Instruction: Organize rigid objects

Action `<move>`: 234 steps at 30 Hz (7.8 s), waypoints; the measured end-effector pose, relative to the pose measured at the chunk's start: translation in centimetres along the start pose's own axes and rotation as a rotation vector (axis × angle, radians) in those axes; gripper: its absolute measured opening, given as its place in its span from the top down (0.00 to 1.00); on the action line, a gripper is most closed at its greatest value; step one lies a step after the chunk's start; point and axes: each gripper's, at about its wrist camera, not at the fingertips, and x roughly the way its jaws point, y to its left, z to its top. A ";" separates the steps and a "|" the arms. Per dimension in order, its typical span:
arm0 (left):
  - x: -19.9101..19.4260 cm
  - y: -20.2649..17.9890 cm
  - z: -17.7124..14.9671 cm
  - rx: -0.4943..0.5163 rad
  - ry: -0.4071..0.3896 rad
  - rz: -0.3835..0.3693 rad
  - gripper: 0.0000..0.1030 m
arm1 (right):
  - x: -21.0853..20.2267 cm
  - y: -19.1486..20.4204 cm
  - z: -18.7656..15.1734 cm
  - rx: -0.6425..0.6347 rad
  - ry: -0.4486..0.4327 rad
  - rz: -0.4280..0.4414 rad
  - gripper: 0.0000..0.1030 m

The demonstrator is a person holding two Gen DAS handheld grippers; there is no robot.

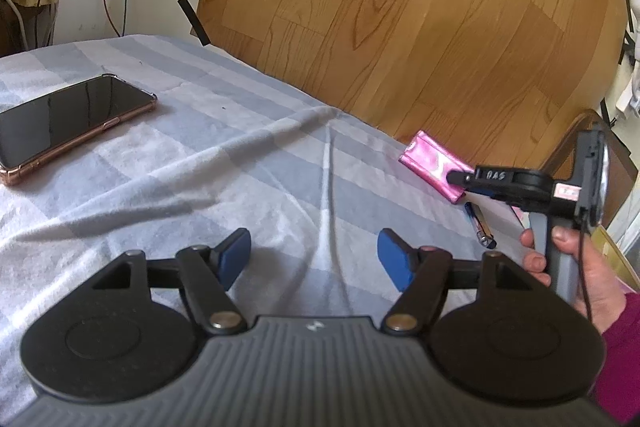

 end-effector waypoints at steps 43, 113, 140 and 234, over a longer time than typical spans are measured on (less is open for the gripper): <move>1.5 -5.8 -0.5 0.032 0.207 -0.283 0.31 | -16.5 5.2 -11.9 -0.305 0.086 0.332 0.32; -5.0 -8.8 -5.3 0.095 0.125 -0.180 0.30 | -19.4 3.7 -13.2 -0.335 0.004 0.381 0.64; -4.1 -8.9 -4.9 0.099 0.142 -0.226 0.30 | -19.0 3.5 -12.9 -0.296 0.009 0.365 0.64; 7.3 -34.4 -1.9 0.407 0.205 -0.498 0.24 | -24.9 -19.9 -8.1 -0.057 -0.255 -0.450 0.55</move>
